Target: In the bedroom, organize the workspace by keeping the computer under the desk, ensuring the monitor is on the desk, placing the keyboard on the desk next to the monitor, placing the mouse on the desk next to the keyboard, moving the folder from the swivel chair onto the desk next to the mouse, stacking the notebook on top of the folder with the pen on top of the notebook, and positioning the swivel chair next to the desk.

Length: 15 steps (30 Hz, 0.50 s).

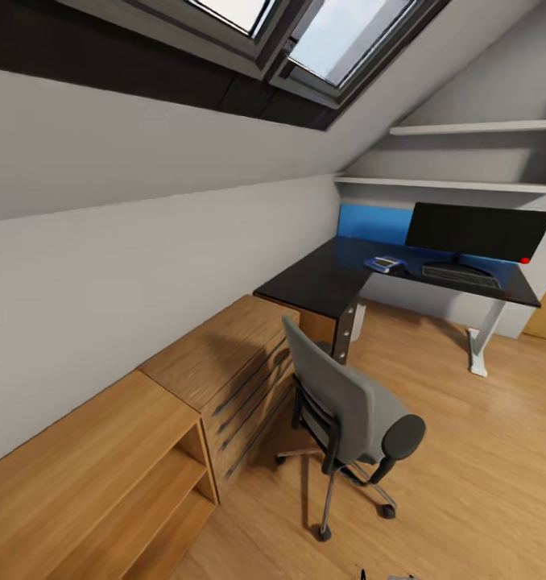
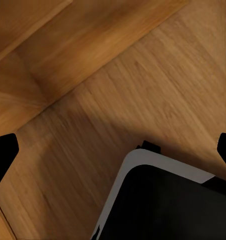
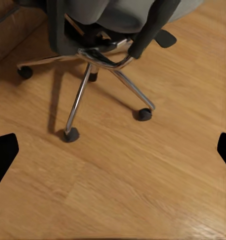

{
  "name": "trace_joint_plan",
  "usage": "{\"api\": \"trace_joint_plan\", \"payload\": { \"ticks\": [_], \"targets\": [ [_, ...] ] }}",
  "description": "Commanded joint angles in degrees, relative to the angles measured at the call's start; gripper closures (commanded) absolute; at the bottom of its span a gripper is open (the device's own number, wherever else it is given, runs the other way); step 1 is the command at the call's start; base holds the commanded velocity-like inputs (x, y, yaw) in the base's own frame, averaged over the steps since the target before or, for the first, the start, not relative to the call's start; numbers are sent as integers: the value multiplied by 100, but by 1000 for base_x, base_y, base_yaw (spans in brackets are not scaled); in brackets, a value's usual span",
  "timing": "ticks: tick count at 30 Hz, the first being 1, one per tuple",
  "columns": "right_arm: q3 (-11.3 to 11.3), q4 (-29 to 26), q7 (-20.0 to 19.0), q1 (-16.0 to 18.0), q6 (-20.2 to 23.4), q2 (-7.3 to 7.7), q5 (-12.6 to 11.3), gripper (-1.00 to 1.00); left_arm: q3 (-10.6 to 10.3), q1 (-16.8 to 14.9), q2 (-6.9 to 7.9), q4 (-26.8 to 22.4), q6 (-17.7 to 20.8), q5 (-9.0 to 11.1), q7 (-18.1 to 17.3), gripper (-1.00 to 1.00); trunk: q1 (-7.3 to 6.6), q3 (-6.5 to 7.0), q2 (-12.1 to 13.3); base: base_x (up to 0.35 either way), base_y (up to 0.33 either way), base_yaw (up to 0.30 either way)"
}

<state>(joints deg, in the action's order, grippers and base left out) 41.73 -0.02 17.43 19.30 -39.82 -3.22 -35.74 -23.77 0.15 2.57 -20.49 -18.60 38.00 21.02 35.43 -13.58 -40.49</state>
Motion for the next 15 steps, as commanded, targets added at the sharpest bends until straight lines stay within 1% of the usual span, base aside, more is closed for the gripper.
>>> {"api": "trace_joint_plan", "payload": {
  "ticks": [1, 15],
  "targets": [
    [47, 2, 50, 4, 0, -3, -3, -100, -49, 2, 7, -16, -12, 41, 43, -100, 2, -7, -7, 0, 0, -300],
    [41, 4, 50, 4, 3, -3, -3, -100, -49, 3, 7, -16, -12, 41, 43, -100, 2, -7, -7, 0, 0, -300]
  ]
}}
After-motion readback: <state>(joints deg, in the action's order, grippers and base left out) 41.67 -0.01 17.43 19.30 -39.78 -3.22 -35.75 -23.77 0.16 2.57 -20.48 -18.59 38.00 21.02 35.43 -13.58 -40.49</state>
